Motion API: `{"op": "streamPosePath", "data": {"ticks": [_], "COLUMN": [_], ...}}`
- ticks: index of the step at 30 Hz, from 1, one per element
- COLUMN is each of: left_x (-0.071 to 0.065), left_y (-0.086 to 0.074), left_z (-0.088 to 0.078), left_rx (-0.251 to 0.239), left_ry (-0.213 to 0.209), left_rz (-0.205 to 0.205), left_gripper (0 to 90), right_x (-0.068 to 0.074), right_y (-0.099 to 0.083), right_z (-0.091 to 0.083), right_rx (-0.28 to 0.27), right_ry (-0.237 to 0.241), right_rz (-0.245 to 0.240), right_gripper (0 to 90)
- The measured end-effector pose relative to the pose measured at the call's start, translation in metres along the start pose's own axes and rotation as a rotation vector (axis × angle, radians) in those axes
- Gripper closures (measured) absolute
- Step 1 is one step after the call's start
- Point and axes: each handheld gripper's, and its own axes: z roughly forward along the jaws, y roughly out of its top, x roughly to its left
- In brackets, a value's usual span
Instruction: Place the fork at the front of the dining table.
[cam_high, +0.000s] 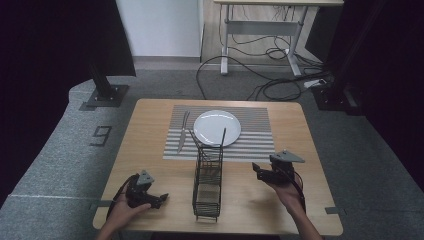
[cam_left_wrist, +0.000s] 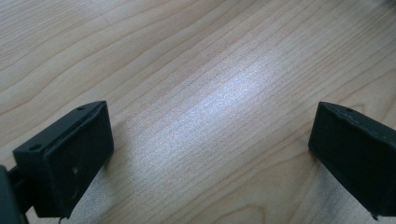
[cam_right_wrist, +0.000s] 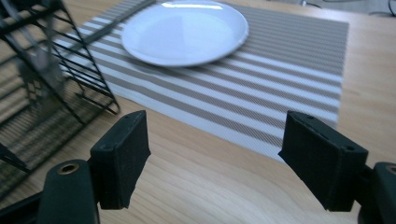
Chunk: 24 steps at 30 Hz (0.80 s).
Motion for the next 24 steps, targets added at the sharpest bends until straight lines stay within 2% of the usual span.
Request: {"op": "streamPosePath", "data": {"ticks": [1,3,11,19,24], "left_x": [0.0,0.0,0.0,0.0,0.0], "left_y": [0.0,0.0,0.0,0.0,0.0], "left_z": [0.0,0.0,0.0,0.0,0.0], "left_rx": [0.0,0.0,0.002,0.001,0.0], "left_ry": [0.0,0.0,0.001,0.0,0.0], "left_rz": [0.0,0.0,0.001,-0.001,0.0], "left_gripper": [0.0,0.0,0.0,0.0,0.0], "right_x": [0.0,0.011,0.032,0.049,0.055], "right_y": [0.0,0.009,0.031,0.051,0.058], "right_z": [0.0,0.001,0.007,0.015,0.023], "right_rx": [0.0,-0.014,-0.068,-0.088,-0.087], "right_ry": [0.0,0.024,0.09,0.134,0.155], "right_rz": [0.0,-0.018,-0.02,-0.048,-0.051], "right_gripper": [22.9,24.3,30.5,35.5,38.5]}}
